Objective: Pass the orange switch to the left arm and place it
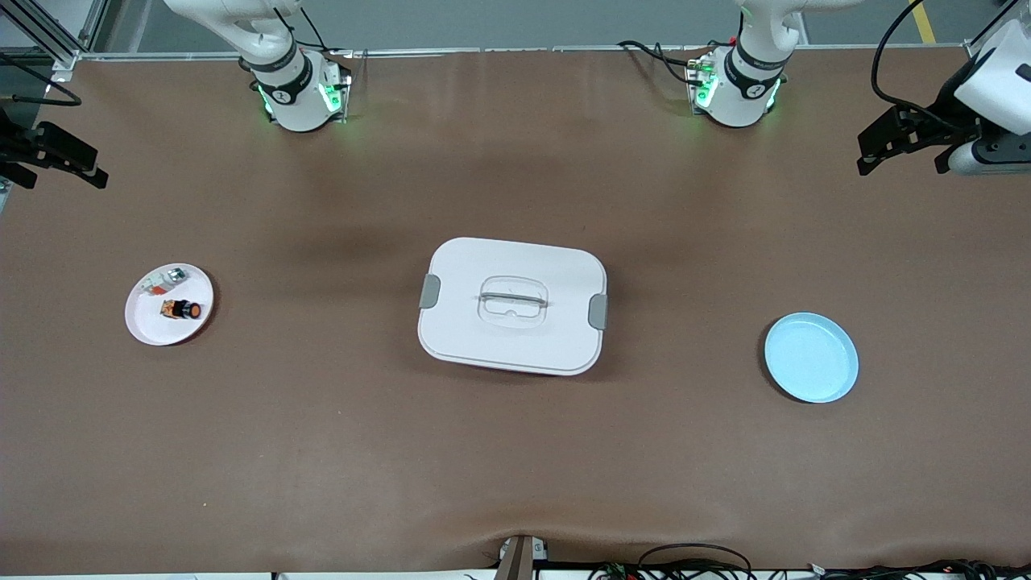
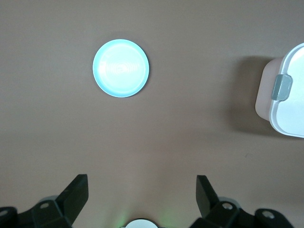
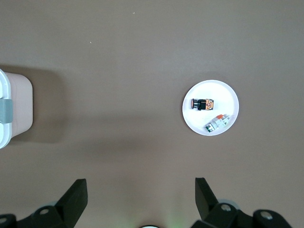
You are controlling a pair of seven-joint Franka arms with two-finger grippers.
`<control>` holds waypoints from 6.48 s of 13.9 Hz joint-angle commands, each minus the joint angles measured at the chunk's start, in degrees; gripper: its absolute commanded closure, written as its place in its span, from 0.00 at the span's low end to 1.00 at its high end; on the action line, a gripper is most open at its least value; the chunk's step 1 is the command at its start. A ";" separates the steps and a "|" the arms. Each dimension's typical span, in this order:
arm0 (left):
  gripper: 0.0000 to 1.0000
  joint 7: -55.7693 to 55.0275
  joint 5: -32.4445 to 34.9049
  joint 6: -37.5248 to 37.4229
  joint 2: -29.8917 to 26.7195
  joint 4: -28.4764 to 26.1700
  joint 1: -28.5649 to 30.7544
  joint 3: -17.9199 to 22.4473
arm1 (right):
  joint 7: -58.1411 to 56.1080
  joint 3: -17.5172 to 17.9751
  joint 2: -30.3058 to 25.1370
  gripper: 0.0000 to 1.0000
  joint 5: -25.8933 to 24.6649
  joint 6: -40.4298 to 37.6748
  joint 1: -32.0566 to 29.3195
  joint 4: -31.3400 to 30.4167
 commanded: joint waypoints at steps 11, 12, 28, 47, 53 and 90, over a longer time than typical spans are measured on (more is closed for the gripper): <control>0.00 0.02 -0.02 -1.99 1.23 1.27 -0.28 0.06 | -0.85 -0.07 -1.25 0.00 0.37 0.64 -0.15 -1.11; 0.00 0.02 -0.02 -1.99 1.23 1.19 -0.28 -0.03 | -0.85 -0.07 -1.25 0.00 0.37 0.56 -0.33 -1.11; 0.00 0.37 -0.02 -1.99 1.05 0.39 -0.10 -0.12 | -1.55 -0.43 8.85 0.00 0.36 0.99 -5.69 1.52; 0.00 0.99 0.07 -1.20 2.10 -0.13 -0.10 -0.12 | -19.39 -0.25 28.63 0.00 5.72 43.34 -15.89 -18.94; 0.00 0.99 0.07 -1.20 2.28 -0.05 -0.10 -0.12 | -21.06 -0.16 32.94 0.00 6.43 51.09 -15.80 -21.68; 0.00 0.55 -17.05 9.42 3.25 0.22 -0.72 -8.20 | 54.93 1.07 20.72 1.00 28.91 8.47 13.20 4.14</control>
